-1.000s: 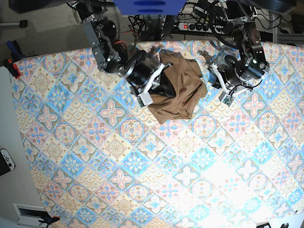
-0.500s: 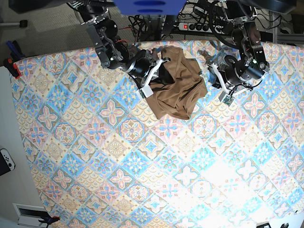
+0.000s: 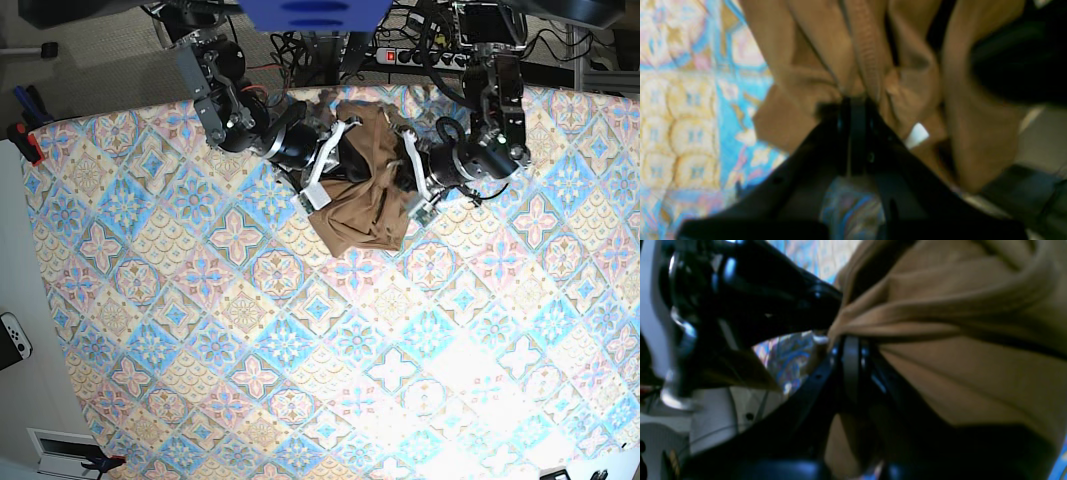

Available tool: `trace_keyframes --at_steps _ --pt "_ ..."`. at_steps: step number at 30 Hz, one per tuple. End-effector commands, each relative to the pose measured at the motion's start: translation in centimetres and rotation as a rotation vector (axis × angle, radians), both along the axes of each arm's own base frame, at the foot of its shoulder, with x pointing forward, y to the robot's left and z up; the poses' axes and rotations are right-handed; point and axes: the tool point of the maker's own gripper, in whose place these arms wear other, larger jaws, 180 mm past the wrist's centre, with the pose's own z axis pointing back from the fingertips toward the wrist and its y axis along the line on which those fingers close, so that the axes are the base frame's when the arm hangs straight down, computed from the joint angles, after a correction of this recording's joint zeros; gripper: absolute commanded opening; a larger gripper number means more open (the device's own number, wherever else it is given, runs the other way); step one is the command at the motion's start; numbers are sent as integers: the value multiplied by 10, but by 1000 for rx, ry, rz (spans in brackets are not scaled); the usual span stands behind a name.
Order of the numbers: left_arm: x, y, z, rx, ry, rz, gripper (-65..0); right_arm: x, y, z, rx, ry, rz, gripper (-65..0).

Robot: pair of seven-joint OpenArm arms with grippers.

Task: Layout the t-shirt on the table in an organized manner, then fold the t-shirt properly
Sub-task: 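Grasp the bundle edges with both grippers and fold them together, then lift the bundle with the left gripper and set it down, releasing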

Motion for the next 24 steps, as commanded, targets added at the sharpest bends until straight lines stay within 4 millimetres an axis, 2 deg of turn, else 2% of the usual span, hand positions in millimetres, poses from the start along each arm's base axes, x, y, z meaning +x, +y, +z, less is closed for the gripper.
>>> trace_keyframes --at_steps 1,7,13,17,19,20,24 --pt "8 -4 1 -5 -14 -14 -650 7 4 16 49 -40 -9 -650" --pt "5 4 -39 73 106 -27 -650 6 2 5 33 -13 -9 -650" --pt "27 -14 -35 35 45 -18 -650 11 -7 3 25 -10 -37 -650" --pt "41 -30 -28 57 4 -14 -650 15 -13 4 21 -14 -57 -650" --pt "48 -29 -11 73 -50 -10 -650 16 -14 4 21 -16 -60 -650" --pt "44 -26 -6 87 -57 -10 -650 16 -14 4 21 -14 -60 -650" --pt "36 -18 35 149 -156 -10 -650 17 -16 3 16 -16 -61 -650"
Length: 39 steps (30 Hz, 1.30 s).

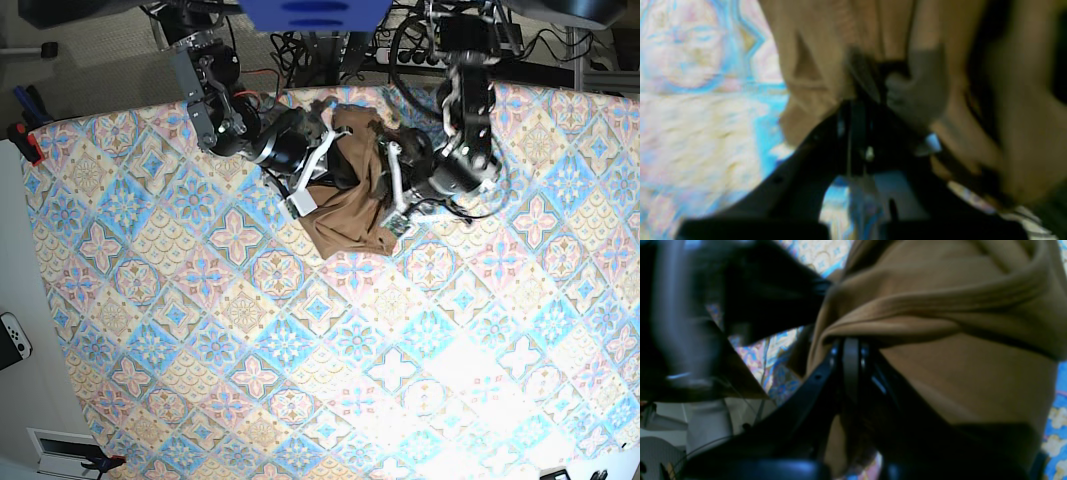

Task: Layout the t-shirt on the table in an organized manner, then fold the t-shirt properly
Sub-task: 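Lift the bundle with the left gripper and set it down, releasing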

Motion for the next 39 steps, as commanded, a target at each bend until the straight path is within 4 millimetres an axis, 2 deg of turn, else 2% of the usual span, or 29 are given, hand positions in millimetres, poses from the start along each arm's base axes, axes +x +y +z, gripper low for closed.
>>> trace_keyframes --at_steps 1,3,5,8,10,14,16,19,26,30,35,37,39 --pt "6 2 18 7 -63 -8 -650 7 0 13 32 -42 -5 -650" --pt "1 13 28 51 -88 -14 -650 6 -1 12 29 -41 -4 -650" --pt "-5 21 28 81 -74 -6 -650 9 -3 13 27 -47 -9 -650" --pt "-21 40 16 159 6 7 -650 22 -25 13 14 -54 -81 -650" --pt "-33 44 8 178 48 7 -650 32 -43 12 2 -60 -136 -650" --pt "-42 48 2 189 78 12 -650 48 -75 14 -17 -75 -230 -650" --pt "-50 46 -4 195 103 -1 -650 55 -87 19 -22 -92 -266 -650" --pt "-57 31 -12 200 127 -75 -650 62 -99 26 -27 -117 -301 -650" --pt "-73 -6 -18 182 146 -222 -650 65 -105 30 -29 -130 -318 -650" --pt "-72 -8 -26 184 169 -231 -650 70 -122 31 -39 -135 -363 -650" --pt "-44 12 -52 241 238 -194 -650 72 -133 31 -47 -137 -395 -650" --pt "-31 27 -54 260 244 -141 -650 73 -138 31 -50 -139 -408 -650" --pt "-13 28 -51 239 232 -81 -650 74 -146 32 -55 -142 -428 -650"
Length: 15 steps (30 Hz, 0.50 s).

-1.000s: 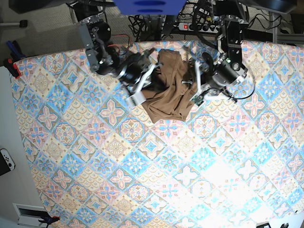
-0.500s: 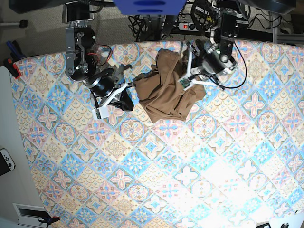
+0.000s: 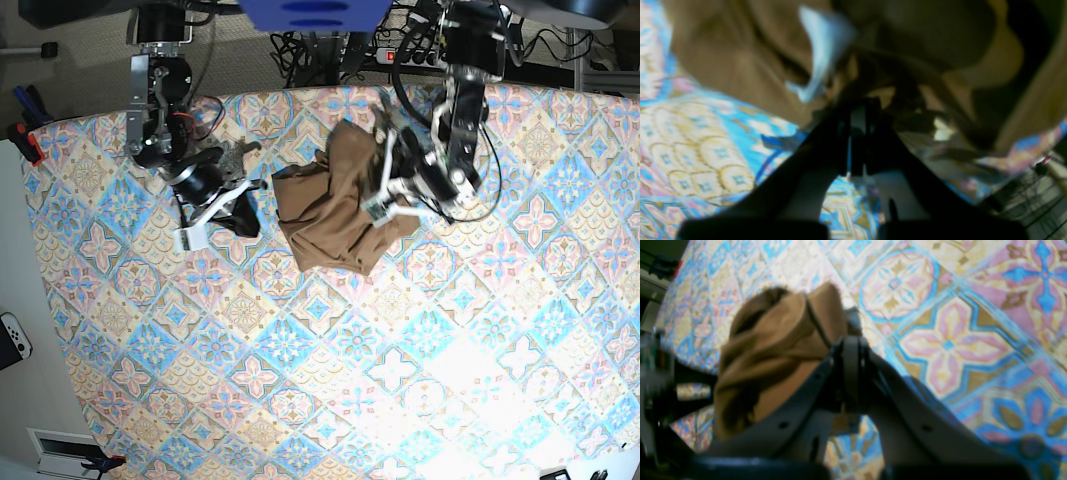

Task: Layout the t-shirt on the table in an organized manner, then fold the t-shirt properly
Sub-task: 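Lift the bundle with the left gripper and set it down, releasing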

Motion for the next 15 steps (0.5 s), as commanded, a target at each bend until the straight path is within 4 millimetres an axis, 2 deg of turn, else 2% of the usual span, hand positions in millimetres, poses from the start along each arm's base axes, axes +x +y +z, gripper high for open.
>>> trace_keyframes --at_steps 1,3,6,10,12,15 --pt "12 15 2 63 -16 47 -650 9 -5 16 14 -57 -15 -650" --pt "27 14 8 58 -39 72 -650 10 -11 16 10 -60 -32 -650" --pt "50 2 16 37 -62 83 -650 11 -20 17 5 -63 -56 -650" --pt "81 -23 21 -30 -120 75 -650 -3 -36 6 -7 -24 -97 -650" --pt "92 -35 23 -72 -160 67 -650 -6 -42 7 -15 -28 -114 -650" --pt "106 -61 28 -168 -226 48 -650 -4 -55 21 -31 -67 -145 -650"
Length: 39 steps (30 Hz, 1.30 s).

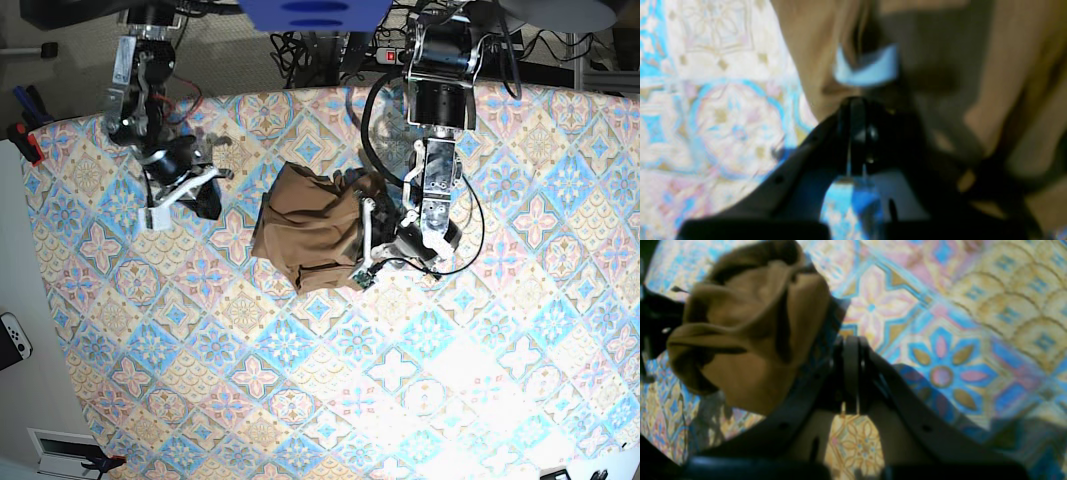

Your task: Layout the t-shirt on the table in an organized manner, then fold the t-shirt properly

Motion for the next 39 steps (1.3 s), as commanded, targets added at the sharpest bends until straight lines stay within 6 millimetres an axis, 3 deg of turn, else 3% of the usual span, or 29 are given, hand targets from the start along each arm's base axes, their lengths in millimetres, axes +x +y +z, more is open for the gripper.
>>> trace_keyframes --at_steps 1,9,17,20,23,27,33,39 --pt "17 -17 19 -65 -74 -11 -650 15 -5 26 5 -100 -14 -650" --pt "39 -62 54 -285 -256 -42 -650 4 -18 20 -8 -75 -45 -650" --pt "41 -71 75 -396 -364 -43 -650 4 -17 20 -8 -77 -42 -650" --pt "34 -60 88 -393 -415 -23 -650 4 -18 21 -10 -79 -46 -650" --pt "29 -34 105 -388 -482 50 -650 6 -38 34 -36 -114 -94 -650" --pt "13 -2 113 -361 -526 133 -650 5 -66 58 -82 -175 -166 -650" --pt "-26 36 106 -311 -526 226 -650 -41 -87 31 -116 -76 -221 -650" --pt "-68 38 98 -413 -580 251 -650 -74 -100 35 -126 -169 -304 -650"
